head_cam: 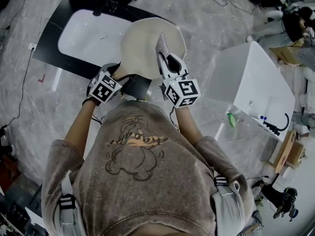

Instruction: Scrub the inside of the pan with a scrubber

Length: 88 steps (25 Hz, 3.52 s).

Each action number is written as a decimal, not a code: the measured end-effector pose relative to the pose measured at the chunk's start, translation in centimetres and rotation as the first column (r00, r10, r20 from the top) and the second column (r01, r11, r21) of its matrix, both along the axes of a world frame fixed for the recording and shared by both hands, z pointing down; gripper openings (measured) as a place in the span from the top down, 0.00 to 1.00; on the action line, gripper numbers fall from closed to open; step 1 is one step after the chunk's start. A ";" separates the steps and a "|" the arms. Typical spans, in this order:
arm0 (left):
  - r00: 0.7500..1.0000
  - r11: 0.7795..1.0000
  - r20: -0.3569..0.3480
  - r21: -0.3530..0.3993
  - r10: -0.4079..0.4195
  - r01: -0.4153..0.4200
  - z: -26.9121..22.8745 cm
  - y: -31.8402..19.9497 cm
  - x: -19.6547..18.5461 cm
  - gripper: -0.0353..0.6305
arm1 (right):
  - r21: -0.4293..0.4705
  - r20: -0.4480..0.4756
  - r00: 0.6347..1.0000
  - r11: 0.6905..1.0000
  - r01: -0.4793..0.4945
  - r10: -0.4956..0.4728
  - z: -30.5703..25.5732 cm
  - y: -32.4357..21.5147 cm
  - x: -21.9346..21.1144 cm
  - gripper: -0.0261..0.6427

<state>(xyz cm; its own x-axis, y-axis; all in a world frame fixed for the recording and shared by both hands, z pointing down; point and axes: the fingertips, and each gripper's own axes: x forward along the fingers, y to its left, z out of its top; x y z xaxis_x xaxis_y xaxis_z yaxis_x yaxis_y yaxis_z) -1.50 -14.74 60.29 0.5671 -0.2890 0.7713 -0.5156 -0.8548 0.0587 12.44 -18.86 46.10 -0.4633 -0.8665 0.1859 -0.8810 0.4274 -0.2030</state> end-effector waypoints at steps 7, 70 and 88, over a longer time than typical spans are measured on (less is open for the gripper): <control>1.000 0.999 0.003 -0.053 -0.012 0.012 0.2 -0.3 -0.3 0.51 | -0.051 -0.064 0.995 0.996 0.073 -0.077 1.7 -0.4 -1.0 0.84; 0.995 0.979 -0.103 -0.203 -0.016 -0.005 0.2 0.3 0.0 0.59 | -0.410 -0.564 0.710 0.890 0.202 -0.421 18.6 -16.1 -8.7 0.83; 0.998 0.974 -0.042 -0.224 -0.049 0.038 0.4 0.5 0.1 0.59 | -0.457 -0.749 0.504 0.886 0.077 -0.430 18.2 -17.5 0.0 0.83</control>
